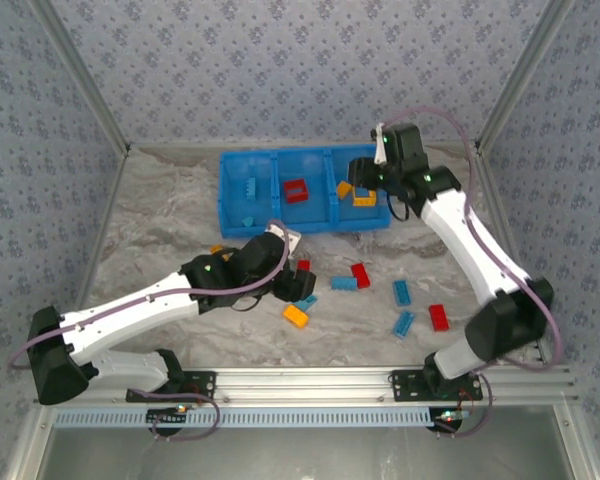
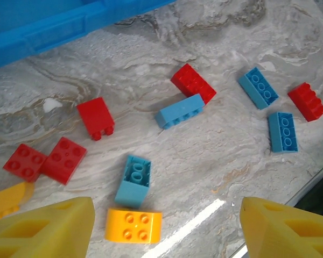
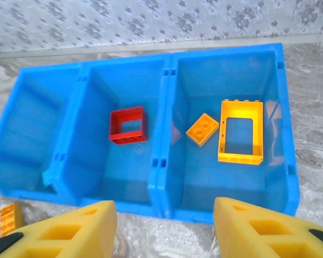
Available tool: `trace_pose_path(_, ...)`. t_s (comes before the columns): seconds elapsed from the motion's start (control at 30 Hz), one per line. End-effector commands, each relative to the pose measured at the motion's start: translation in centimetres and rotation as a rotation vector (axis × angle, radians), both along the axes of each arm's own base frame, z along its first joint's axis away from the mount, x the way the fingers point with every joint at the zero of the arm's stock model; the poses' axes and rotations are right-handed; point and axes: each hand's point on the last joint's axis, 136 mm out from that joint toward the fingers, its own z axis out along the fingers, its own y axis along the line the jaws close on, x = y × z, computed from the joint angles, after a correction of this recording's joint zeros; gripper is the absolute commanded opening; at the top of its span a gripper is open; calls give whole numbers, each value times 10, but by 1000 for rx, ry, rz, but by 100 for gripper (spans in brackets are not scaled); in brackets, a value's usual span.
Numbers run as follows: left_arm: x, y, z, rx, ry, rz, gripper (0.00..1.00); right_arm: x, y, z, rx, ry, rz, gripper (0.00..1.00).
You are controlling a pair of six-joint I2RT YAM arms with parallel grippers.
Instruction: Sort the legos into containers by color
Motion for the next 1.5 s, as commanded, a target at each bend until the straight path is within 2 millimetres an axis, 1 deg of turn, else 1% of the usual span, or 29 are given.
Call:
trace_pose_path(0.0, -3, 22, 2, 16, 3, 43, 72, -34, -3, -17, -34, 11, -23, 54)
trace_pose_path(0.1, -3, 37, 3, 47, -3, 55, 72, -73, 5, -17, -24, 3, 16, 57)
trace_pose_path(0.13, -3, 42, 3, 51, -3, 60, 72, -85, 8, -14, -21, -4, 30, 57)
trace_pose_path(0.17, -2, 48, 5, 53, -2, 72, 72, -99, 10, -25, -34, 11, 47, 59)
trace_pose_path(0.27, -1, 71, 2, 62, 24, 146, 73, -134, 16, -38, -60, 37, 89, 60)
trace_pose_path(0.37, 2, 92, 1, 34, 55, 248, 73, -163, 23, -49, -58, 50, 126, 60)
trace_pose_path(0.43, 6, 104, -2, 10, 78, 327, 73, -179, 30, -62, -61, 59, 152, 60)
trace_pose_path(0.47, 8, 107, -4, -4, 92, 352, 71, -187, 36, -69, -63, 60, 165, 60)
trace_pose_path(0.5, 9, 106, -6, -16, 105, 353, 71, -195, 43, -74, -66, 57, 194, 60)
trace_pose_path(0.53, 11, 102, -8, -20, 109, 334, 71, -203, 51, -82, -73, 59, 219, 62)
trace_pose_path(0.6, 17, 95, -17, 25, 115, 295, 70, -214, 62, -98, -95, 84, 260, 64)
trace_pose_path(0.67, 28, 88, -31, 110, 145, 259, 71, -219, 75, -106, -103, 86, 281, 64)
trace_pose_path(0.73, 42, 85, -45, 186, 184, 272, 71, -222, 83, -116, -123, 99, 291, 65)
trace_pose_path(0.8, 57, 75, -55, 215, 198, 272, 70, -223, 90, -123, -129, 102, 297, 65)
trace_pose_path(0.83, 65, 66, -56, 214, 192, 263, 70, -223, 91, -125, -136, 98, 292, 65)
trace_pose_path(0.9, 77, 39, -54, 174, 163, 179, 69, -221, 91, -127, -131, 93, 280, 65)
trace_pose_path(0.97, 85, 15, -58, 189, 109, 75, 69, -218, 86, -126, -128, 88, 242, 65)
trace_pose_path(1.07, 93, 1, -79, 264, 175, 63, 70, -215, 71, -114, -107, 61, 170, 68)
trace_pose_path(1.17, 94, -16, -95, 293, 215, 63, 71, -217, 62, -101, -53, 24, 160, 72)
trace_pose_path(1.23, 96, -24, -105, 321, 223, 81, 71, -220, 53, -96, -19, 1, 157, 76)
trace_pose_path(1.3, 97, -17, -119, 391, 248, 137, 72, -222, 45, -88, 23, -24, 151, 79)
trace_pose_path(1.37, 101, -16, -129, 417, 263, 178, 72, -224, 34, -78, 59, -47, 137, 81)
trace_pose_path(1.47, 104, -22, -140, 416, 280, 186, 71, -225, 22, -70, 75, -66, 116, 82)
